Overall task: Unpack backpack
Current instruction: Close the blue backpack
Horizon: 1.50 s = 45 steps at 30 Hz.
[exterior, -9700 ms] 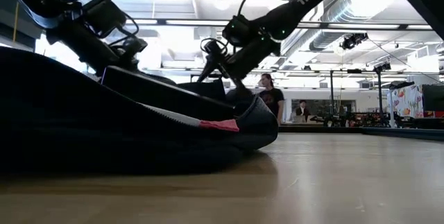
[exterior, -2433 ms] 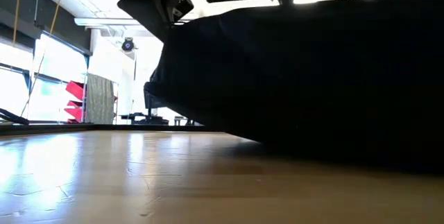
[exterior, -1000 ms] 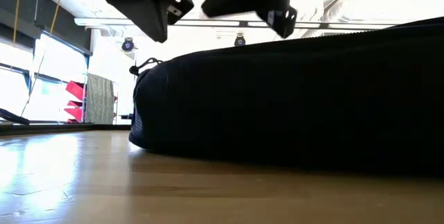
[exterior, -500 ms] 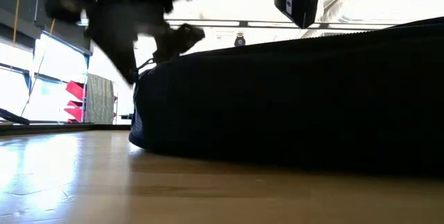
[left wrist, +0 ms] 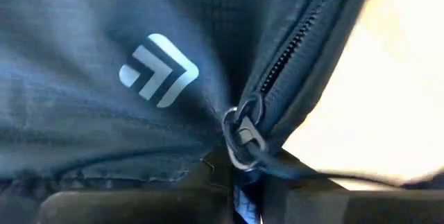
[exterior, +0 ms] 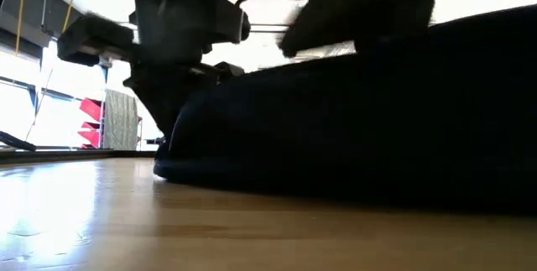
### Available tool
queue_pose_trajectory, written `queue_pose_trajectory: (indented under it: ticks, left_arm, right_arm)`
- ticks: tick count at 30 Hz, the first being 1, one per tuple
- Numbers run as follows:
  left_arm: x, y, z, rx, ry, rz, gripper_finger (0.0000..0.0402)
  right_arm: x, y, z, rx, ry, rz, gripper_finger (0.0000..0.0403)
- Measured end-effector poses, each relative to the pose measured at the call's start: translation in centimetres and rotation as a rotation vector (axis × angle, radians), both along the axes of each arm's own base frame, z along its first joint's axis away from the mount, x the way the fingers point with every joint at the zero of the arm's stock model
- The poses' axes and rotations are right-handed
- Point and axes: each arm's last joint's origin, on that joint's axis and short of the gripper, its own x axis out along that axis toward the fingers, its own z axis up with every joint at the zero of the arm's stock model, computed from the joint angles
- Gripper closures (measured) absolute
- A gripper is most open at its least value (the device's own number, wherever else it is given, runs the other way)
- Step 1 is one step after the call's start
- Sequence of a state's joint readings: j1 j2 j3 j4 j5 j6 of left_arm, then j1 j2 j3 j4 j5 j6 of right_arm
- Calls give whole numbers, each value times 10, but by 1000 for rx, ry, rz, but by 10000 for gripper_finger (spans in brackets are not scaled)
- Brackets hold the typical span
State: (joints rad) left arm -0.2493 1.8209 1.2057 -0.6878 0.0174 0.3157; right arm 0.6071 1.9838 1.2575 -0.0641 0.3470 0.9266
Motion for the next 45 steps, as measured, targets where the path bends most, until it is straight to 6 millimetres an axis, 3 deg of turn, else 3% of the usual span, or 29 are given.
queue_pose_trajectory:
  ticks: [3,8,14,20,28,37,45]
  left_arm:
    - [-3,0,10,-18,-17,38,384]
    - [-6,-7,18,-71,-36,99,398]
    - [-4,-31,17,-123,-103,133,400]
    - [-1,-47,21,-138,-202,163,401]
    - [1,-48,23,-127,-235,187,401]
    - [-2,-54,22,-130,-226,182,363]
    - [-8,-58,21,-71,-219,229,357]
  right_arm:
    - [-5,-5,-13,-38,99,-65,403]
    - [-22,-30,-24,-252,341,-132,403]
    - [-39,-54,-14,-421,485,-114,403]
    - [-46,-50,12,-353,391,-142,403]
    - [-22,-26,37,-228,24,-28,379]
    - [21,-56,33,-236,-122,12,259]
    - [31,-77,30,-367,-101,255,231]
